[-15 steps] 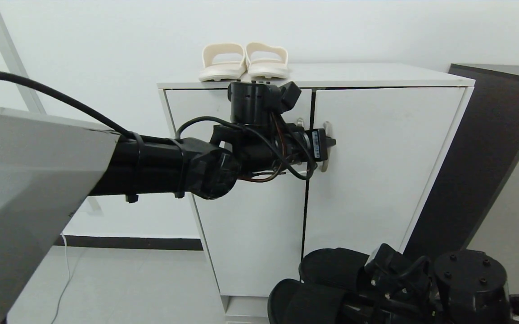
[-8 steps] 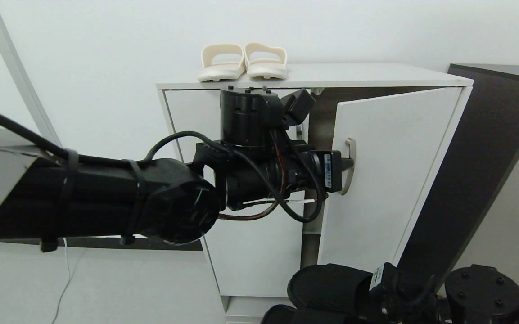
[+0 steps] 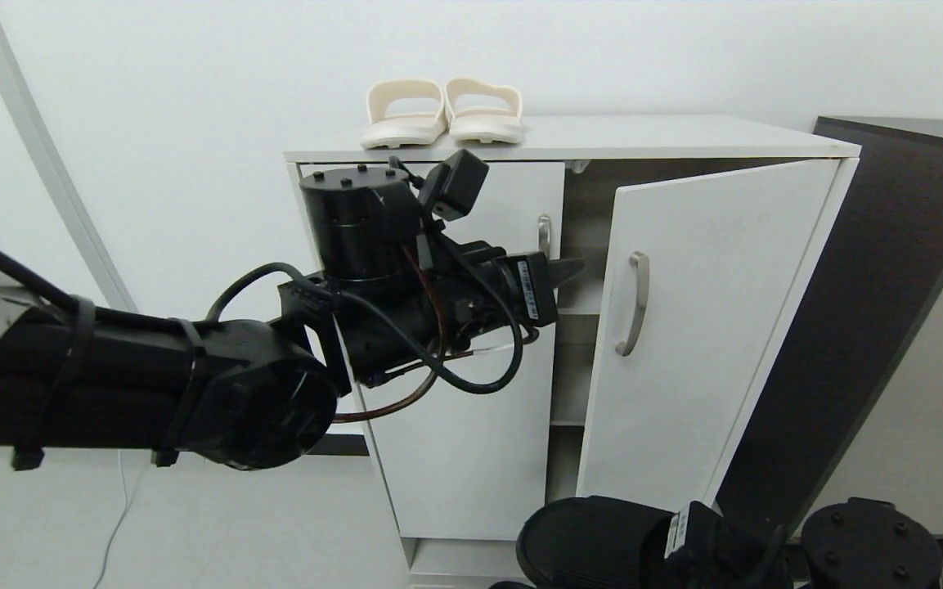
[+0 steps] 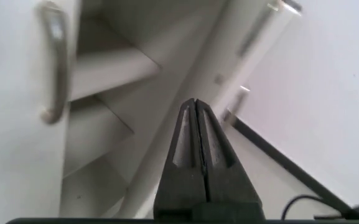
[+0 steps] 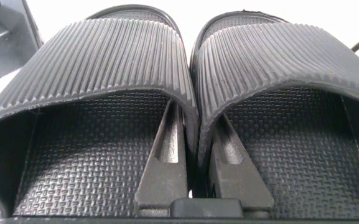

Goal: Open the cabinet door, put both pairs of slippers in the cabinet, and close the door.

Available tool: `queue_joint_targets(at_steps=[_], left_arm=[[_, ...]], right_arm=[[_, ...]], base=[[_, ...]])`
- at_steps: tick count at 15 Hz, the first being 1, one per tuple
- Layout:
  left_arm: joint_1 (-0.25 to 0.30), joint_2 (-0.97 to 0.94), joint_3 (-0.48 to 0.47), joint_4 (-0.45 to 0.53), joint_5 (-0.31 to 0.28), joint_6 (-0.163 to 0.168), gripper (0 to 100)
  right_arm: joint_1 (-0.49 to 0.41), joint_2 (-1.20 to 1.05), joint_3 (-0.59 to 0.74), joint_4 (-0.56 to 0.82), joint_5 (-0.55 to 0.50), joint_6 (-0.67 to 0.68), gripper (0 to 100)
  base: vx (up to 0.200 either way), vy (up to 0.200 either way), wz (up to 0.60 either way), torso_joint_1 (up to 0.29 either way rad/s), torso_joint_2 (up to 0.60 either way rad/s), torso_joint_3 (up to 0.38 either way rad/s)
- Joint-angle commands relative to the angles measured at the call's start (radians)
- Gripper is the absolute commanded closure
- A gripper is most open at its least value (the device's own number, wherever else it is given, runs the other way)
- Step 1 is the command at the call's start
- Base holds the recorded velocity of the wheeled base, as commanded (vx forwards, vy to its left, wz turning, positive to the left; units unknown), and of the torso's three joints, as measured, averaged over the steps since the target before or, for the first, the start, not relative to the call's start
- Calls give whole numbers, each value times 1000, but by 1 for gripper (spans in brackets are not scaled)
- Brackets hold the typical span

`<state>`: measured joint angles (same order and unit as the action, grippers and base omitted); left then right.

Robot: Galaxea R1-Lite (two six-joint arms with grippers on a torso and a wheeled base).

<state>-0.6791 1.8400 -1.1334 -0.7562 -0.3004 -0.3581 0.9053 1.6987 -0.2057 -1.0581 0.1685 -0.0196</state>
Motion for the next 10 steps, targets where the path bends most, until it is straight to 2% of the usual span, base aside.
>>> queue_joint_targets(at_steps=[1, 7, 10], left_arm=[[32, 45, -20, -22, -11, -10, 100], [41, 212, -197, -25, -17, -12, 100], [41, 248, -229, -26, -19, -18, 100]], right_arm=[[3, 2, 0, 0, 0, 0, 100], [53, 1, 37, 1, 0, 0, 100], [53, 1, 37, 0, -1, 0, 100]], base=[[0, 0, 0, 0, 0, 0], [0, 0, 0, 0, 0, 0], [0, 0, 0, 0, 0, 0]])
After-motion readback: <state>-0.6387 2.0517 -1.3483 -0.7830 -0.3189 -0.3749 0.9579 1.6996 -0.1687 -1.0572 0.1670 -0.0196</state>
